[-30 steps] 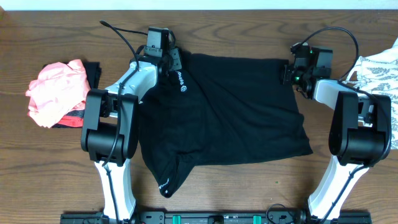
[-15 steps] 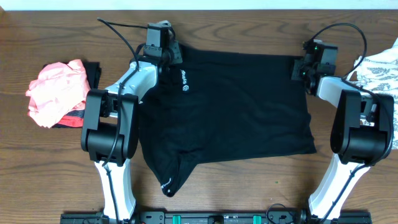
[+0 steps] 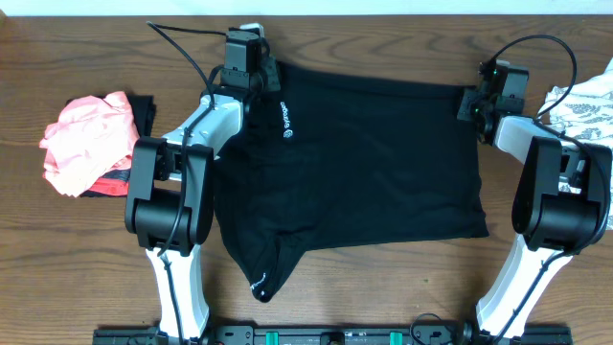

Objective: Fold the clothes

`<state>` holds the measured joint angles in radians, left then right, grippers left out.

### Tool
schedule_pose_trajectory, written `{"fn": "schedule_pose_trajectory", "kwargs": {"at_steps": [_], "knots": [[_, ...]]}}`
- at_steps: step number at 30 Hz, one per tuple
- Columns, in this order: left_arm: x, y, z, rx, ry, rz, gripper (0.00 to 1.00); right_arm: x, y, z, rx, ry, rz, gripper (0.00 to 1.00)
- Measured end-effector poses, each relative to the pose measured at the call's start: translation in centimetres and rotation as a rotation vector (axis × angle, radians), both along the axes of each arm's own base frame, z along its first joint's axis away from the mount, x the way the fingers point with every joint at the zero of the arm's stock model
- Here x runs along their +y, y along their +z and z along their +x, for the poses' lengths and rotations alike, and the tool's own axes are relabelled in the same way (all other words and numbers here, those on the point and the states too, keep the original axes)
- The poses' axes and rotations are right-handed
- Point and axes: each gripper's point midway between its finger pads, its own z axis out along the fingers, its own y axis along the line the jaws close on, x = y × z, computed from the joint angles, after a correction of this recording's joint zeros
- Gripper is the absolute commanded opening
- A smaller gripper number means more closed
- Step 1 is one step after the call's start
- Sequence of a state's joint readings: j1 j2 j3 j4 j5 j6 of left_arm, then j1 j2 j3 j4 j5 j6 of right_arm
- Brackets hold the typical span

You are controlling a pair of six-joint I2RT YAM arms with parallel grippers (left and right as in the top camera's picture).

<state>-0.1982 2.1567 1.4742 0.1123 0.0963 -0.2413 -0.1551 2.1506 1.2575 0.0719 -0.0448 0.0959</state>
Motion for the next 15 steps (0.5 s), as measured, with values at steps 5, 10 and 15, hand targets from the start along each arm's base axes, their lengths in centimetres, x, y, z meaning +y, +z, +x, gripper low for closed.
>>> {"fn": "schedule_pose_trajectory", "kwargs": {"at_steps": [5, 10, 15], "knots": [[0.3, 1.2, 1.0, -0.065, 0.021, 0.013, 0.06, -0.4, 0.1, 0.1, -0.004, -0.008, -0.004, 0.01], [0.9, 2.1, 1.7, -0.115, 0.048, 0.038, 0.06, -1.8, 0.1, 0.2, -0.014, -0.043, -0.022, 0.01], [1.0, 2.7, 2.0, -0.149, 0.036, 0.07, 0.06, -2.2, 0.1, 0.2, -0.02, -0.057, -0.031, 0.01]]}}
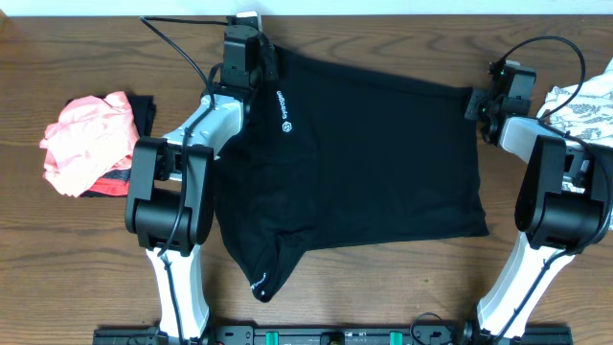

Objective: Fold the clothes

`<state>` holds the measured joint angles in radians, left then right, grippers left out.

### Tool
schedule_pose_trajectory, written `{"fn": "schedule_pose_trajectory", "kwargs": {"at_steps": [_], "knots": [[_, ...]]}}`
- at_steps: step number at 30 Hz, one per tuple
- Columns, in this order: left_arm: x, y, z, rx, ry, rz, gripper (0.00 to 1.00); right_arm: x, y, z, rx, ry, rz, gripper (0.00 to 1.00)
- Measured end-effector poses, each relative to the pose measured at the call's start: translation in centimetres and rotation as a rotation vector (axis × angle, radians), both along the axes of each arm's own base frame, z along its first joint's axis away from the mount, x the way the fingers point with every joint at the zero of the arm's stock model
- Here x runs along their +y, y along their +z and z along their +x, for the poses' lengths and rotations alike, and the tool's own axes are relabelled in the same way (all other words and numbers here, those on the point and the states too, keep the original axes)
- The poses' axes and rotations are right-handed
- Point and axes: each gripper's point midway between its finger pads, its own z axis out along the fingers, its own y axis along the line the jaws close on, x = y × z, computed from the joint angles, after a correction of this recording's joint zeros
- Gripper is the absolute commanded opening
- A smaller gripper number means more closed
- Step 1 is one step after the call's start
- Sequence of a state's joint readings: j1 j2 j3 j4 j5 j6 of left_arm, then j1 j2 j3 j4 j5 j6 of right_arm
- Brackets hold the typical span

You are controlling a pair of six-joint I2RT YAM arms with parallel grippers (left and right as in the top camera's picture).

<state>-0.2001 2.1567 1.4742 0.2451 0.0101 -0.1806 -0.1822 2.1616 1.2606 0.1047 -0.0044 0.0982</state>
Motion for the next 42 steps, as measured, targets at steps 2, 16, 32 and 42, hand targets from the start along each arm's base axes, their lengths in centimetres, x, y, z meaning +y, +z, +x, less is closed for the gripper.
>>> {"fn": "schedule_pose_trajectory", "kwargs": {"at_steps": [2, 16, 32, 42], "knots": [[0.1, 0.0, 0.0, -0.002, -0.004, 0.013, 0.07, 0.0, 0.0, 0.0, 0.0, -0.001, -0.001, 0.01], [1.1, 2.4, 1.4, -0.12, -0.003, 0.096, 0.38, -0.1, -0.3, -0.4, 0.04, -0.007, 0.001, 0.01], [3.0, -6.5, -5.2, 0.335, -0.048, 0.216, 0.06, 0.6, -0.6, -2.3, 0.15, 0.041, 0.05, 0.01], [3.4, -8.3, -6.3, 0.4, -0.108, 0.274, 0.06, 0.9, -0.6, -2.8, 0.176, 0.054, 0.061, 0.01]]}}
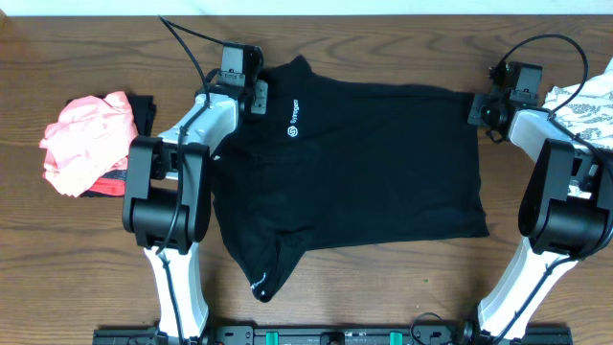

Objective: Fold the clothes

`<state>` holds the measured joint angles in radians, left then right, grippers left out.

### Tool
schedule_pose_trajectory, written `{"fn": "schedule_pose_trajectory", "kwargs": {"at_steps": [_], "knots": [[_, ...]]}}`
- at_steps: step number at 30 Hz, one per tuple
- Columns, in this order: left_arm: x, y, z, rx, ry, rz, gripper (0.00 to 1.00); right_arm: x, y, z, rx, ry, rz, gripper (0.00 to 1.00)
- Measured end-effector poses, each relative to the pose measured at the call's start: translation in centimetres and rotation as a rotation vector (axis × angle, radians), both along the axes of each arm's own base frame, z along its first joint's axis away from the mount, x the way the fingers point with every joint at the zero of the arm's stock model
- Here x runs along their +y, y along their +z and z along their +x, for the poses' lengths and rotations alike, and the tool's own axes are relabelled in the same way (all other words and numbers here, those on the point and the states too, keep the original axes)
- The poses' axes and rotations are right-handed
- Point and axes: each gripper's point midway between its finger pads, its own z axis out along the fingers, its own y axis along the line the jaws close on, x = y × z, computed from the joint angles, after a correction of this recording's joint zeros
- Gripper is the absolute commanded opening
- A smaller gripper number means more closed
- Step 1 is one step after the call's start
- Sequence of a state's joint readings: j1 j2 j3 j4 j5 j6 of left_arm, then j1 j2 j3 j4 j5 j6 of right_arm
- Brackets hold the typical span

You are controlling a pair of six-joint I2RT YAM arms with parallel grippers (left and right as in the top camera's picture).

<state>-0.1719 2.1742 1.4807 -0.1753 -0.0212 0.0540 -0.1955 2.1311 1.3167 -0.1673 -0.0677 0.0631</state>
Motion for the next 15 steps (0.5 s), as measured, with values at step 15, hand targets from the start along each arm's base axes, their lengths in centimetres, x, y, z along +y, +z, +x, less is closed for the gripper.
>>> {"fn": "schedule_pose_trajectory", "kwargs": {"at_steps": [15], "knots": [[2.0, -1.2, 5.8, -0.23, -0.008, -0.027, 0.06, 0.1, 0.0, -0.2, 0.012, 0.004, 0.004, 0.01]]}}
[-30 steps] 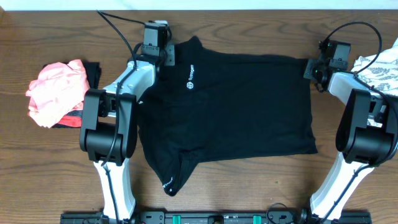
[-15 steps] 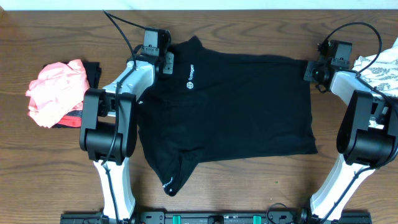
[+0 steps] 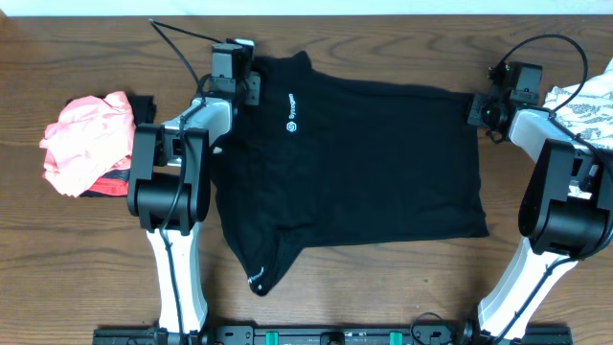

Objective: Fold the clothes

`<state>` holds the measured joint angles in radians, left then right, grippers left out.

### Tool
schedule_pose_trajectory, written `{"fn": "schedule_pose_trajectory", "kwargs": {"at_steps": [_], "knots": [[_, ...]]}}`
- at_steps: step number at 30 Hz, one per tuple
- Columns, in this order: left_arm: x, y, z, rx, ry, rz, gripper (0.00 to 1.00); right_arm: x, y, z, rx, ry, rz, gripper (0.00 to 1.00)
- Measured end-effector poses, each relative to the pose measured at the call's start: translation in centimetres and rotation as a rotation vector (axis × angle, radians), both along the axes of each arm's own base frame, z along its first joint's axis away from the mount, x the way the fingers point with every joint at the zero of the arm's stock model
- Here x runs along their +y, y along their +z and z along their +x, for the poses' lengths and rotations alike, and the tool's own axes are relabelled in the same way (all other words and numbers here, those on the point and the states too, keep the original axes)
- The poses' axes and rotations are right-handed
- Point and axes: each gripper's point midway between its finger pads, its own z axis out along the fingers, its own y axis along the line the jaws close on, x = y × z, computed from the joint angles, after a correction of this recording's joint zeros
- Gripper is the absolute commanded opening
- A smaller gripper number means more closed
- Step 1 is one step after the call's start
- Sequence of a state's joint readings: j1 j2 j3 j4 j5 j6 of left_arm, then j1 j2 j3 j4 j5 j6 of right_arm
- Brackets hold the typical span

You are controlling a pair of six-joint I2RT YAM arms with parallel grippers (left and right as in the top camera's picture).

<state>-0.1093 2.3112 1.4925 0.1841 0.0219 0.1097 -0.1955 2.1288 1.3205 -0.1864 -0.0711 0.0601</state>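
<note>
A black T-shirt with a small white logo lies spread across the table, one sleeve pointing toward the front edge. My left gripper sits on the shirt's far left edge beside the collar, and its dark fingers merge with the cloth. At the shirt's far right corner is my right gripper, touching the fabric. How its jaws stand is hidden.
A crumpled pink garment lies on dark cloth at the left of the table. A white patterned garment lies at the right edge behind the right arm. The arm bases stand at the front left and front right.
My left gripper has shifted a little left and toward the far edge. The shirt's logo and left side moved with it. The right gripper has stayed at the right corner.
Both grippers were at the shirt's far corners, the cloth bunched near the left one. Then the left side sat farther back and the right gripper farther right. Later the collar peaked beside the left gripper. Now the shirt lies wider and flatter.
</note>
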Motion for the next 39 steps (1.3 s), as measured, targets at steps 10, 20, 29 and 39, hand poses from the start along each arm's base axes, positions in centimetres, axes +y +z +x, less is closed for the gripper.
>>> {"fn": "schedule_pose_trajectory", "kwargs": {"at_steps": [10, 20, 29, 39], "knots": [[3.9, 1.2, 2.2, -0.123, 0.078, 0.009, 0.06, 0.0, 0.0, 0.0, 0.002, 0.001, 0.0, 0.01], [4.2, -0.1, -0.5, 0.038, 0.113, -0.008, 0.3, 0.1, 0.0, -0.3, 0.014, 0.026, -0.008, 0.29], [4.9, 9.2, -6.8, 0.171, 0.162, -0.039, 0.7, 0.6, 0.5, -2.0, 0.067, 0.096, -0.035, 0.73], [4.1, 15.1, -20.6, 0.503, 0.196, -0.134, 0.98, 2.6, 8.5, -10.0, 0.186, 0.082, 0.045, 0.97]]}}
